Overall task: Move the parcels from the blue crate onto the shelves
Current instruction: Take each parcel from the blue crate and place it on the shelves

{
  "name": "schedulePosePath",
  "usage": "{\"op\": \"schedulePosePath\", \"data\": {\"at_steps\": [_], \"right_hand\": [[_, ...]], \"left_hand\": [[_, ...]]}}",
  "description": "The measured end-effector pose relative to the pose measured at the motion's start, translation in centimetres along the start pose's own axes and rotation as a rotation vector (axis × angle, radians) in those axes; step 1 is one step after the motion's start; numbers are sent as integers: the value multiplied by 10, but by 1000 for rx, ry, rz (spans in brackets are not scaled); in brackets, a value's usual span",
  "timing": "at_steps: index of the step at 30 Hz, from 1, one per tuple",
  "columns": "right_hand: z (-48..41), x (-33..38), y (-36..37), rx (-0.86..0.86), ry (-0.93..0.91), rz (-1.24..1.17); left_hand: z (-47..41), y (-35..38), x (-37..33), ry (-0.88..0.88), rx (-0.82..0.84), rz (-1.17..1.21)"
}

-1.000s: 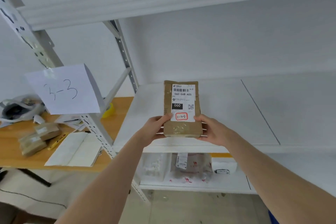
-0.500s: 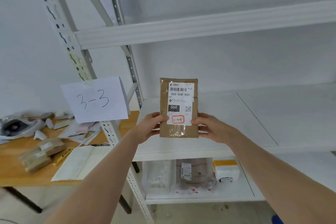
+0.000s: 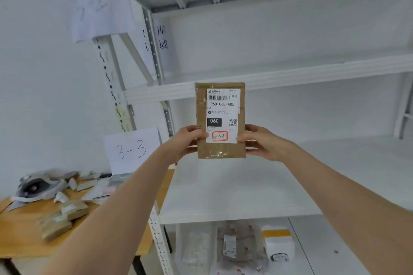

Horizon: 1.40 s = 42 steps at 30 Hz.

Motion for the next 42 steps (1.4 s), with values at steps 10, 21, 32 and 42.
{"op": "schedulePosePath", "data": {"at_steps": [10,21,32,42], "right_hand": [[1,129,-7,-86,-221,49],[-60,204,15,-143,-324,16],[-140,219,34,-208,-352,37],[-183,219,37,-208,-322,218]], "left_hand": [[1,-9,-129,239,-99,-32],[-34,-64,-199,383,-222,-45],[-99,-121,-202,433,-287,3],[-127,-137,-189,359,-276,-13]]}}
Point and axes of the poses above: each hand's wrist, its own z-axis away from the middle knuckle, its own y-axis out of the palm, x = y × z, the point moved 10 cm from there along -z, towards the middle knuckle, and after that the axes turned 4 degrees about z, right-handed, at the moved point
